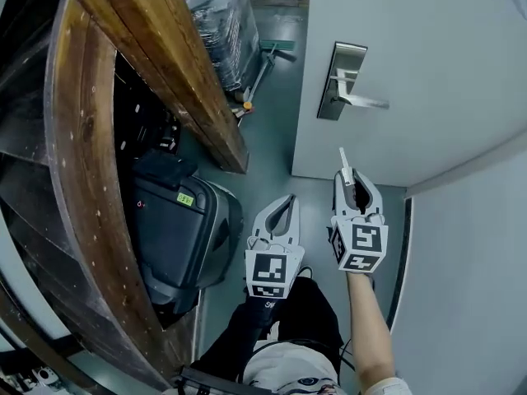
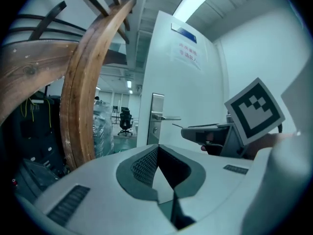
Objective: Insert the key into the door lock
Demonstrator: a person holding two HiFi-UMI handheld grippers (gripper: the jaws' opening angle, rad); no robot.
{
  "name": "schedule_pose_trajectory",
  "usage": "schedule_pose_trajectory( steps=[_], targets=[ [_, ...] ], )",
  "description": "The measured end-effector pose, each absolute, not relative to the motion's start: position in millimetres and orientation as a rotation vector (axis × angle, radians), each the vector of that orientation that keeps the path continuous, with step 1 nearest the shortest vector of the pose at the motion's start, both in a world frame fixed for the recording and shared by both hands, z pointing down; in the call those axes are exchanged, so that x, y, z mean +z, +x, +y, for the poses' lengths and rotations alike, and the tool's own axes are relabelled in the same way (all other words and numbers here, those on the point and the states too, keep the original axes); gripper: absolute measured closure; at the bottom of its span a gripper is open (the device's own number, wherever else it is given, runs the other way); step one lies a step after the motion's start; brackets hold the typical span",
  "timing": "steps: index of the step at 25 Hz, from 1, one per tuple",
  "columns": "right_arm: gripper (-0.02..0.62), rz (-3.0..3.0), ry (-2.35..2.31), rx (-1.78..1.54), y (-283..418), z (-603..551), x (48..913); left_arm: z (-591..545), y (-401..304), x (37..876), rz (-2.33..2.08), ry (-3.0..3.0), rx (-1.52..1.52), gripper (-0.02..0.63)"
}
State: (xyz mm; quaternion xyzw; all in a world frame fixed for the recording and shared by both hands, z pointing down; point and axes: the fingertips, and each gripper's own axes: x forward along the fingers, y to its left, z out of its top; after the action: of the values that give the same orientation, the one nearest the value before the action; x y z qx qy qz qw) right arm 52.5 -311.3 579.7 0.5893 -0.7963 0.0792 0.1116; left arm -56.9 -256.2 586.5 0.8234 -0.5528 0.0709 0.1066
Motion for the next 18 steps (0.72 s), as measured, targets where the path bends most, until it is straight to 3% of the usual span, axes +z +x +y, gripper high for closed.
schedule_pose_trajectory(
  steps=[18],
  targets=[
    [0.477, -2.305, 1.736, 0.173, 61, -449, 638, -311, -58, 658, -1.648, 2.402, 0.199, 0.603]
  ],
)
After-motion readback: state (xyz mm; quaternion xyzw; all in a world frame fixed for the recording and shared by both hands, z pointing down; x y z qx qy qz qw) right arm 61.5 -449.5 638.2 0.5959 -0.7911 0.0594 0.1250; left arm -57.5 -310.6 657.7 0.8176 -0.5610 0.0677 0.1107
